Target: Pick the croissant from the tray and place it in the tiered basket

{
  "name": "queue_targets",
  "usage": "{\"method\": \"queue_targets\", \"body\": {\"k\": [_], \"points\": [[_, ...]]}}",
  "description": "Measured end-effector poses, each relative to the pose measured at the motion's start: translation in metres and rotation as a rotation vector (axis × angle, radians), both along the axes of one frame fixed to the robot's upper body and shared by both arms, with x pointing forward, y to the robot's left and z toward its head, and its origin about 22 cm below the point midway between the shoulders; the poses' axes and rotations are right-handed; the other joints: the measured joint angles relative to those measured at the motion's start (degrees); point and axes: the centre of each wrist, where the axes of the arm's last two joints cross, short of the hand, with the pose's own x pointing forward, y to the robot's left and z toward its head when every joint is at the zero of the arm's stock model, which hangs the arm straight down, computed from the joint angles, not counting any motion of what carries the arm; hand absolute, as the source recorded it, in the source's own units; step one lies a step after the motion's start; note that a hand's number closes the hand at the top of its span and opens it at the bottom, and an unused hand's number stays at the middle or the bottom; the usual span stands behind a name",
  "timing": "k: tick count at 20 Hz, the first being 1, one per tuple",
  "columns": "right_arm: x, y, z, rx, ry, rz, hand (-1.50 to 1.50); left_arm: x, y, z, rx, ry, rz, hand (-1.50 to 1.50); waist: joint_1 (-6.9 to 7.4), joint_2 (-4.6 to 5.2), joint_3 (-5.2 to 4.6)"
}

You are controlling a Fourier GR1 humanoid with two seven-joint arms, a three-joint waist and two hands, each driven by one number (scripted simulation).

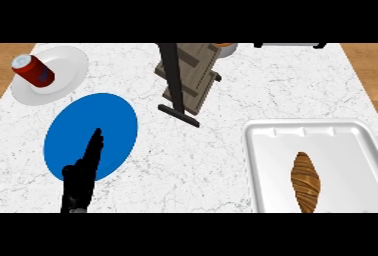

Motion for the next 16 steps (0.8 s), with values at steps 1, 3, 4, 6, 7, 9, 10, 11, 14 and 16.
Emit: {"method": "queue_targets", "body": {"k": [1, 3, 4, 6, 7, 9, 10, 11, 14, 16], "points": [[0.002, 0.003, 0.001, -0.021, 0.028, -0.011, -1.5, 0.002, -0.001, 0.0, -0.002, 0.006, -0.003, 0.0, 0.16, 0.0, 0.03], [0.01, 0.011, 0.009, -0.053, 0.061, -0.029, -1.5, 0.001, -0.004, 0.0, 0.0, 0.003, -0.01, 0.0, 0.52, -0.06, 0.09], [0.014, 0.017, 0.009, -0.065, 0.076, -0.031, -1.5, 0.003, -0.004, -0.001, -0.001, 0.005, -0.015, 0.0, 0.68, -0.06, 0.11], [0.022, 0.025, 0.008, -0.078, 0.11, -0.031, -1.5, 0.004, -0.006, -0.003, 0.002, 0.01, -0.014, 0.0, 0.63, -0.17, 0.18], [0.026, 0.03, 0.005, -0.092, 0.119, -0.024, -1.5, 0.005, -0.004, -0.004, -0.002, 0.011, -0.017, 0.0, 0.69, -0.19, 0.2], [0.035, 0.041, 0.001, -0.129, 0.126, -0.01, -1.5, 0.006, -0.007, -0.006, -0.003, 0.011, -0.016, 0.0, 0.64, -0.29, 0.26], [0.04, 0.044, 0.0, -0.147, 0.131, -0.006, -1.5, 0.008, -0.007, -0.004, -0.002, 0.011, -0.013, 0.0, 0.61, -0.32, 0.28], [0.044, 0.048, -0.004, -0.16, 0.146, -0.001, -1.5, 0.009, -0.009, -0.002, -0.002, 0.013, -0.016, 0.0, 0.76, -0.31, 0.27], [0.057, 0.055, -0.016, -0.185, 0.208, 0.002, -1.5, 0.009, -0.005, -0.002, -0.001, 0.01, -0.017, 0.0, 0.87, -0.3, 0.27], [0.066, 0.058, -0.022, -0.193, 0.247, 0.001, -1.5, 0.009, -0.007, -0.005, -0.002, 0.008, -0.013, 0.0, 0.78, -0.33, 0.31]]}}
